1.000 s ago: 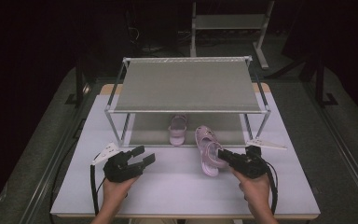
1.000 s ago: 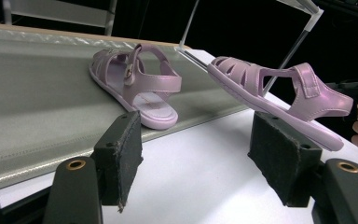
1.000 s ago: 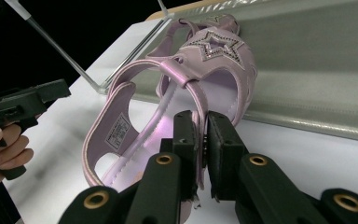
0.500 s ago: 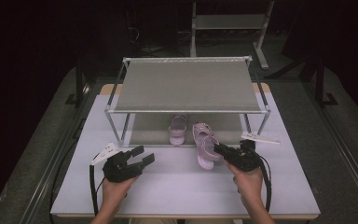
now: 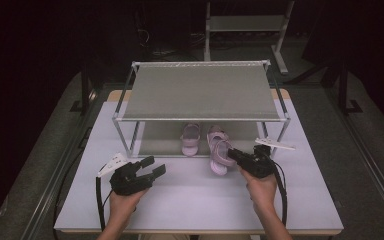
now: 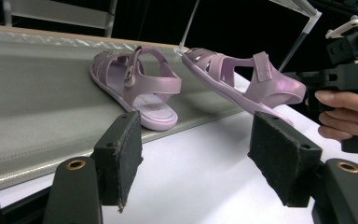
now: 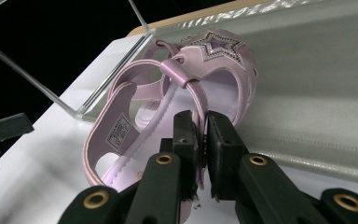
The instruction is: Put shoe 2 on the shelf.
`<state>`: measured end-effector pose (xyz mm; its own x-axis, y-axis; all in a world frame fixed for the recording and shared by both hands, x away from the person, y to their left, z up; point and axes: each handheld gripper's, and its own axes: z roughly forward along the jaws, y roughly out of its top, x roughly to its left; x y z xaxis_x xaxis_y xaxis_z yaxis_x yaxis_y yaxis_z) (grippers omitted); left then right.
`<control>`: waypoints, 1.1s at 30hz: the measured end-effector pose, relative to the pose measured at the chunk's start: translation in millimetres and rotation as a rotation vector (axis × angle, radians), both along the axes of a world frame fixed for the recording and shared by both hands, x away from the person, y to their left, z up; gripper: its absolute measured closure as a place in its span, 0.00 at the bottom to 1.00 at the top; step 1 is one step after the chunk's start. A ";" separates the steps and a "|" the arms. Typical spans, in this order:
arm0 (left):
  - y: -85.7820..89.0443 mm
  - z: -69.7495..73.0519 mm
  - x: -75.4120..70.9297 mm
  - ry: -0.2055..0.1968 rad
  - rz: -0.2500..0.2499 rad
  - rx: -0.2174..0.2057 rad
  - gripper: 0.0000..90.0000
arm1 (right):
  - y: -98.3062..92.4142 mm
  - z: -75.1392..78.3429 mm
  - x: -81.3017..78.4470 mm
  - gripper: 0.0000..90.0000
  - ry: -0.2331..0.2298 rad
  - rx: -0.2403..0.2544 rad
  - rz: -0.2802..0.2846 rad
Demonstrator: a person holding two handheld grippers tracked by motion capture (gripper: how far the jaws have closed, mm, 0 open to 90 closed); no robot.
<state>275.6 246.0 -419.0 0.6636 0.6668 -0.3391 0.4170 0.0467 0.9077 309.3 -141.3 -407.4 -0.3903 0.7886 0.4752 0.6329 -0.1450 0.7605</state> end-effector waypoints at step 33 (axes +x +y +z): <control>-1.3 0.4 0.1 -0.003 -0.009 -0.001 0.38 | 12.3 -11.4 34.1 0.91 0.020 0.000 -0.058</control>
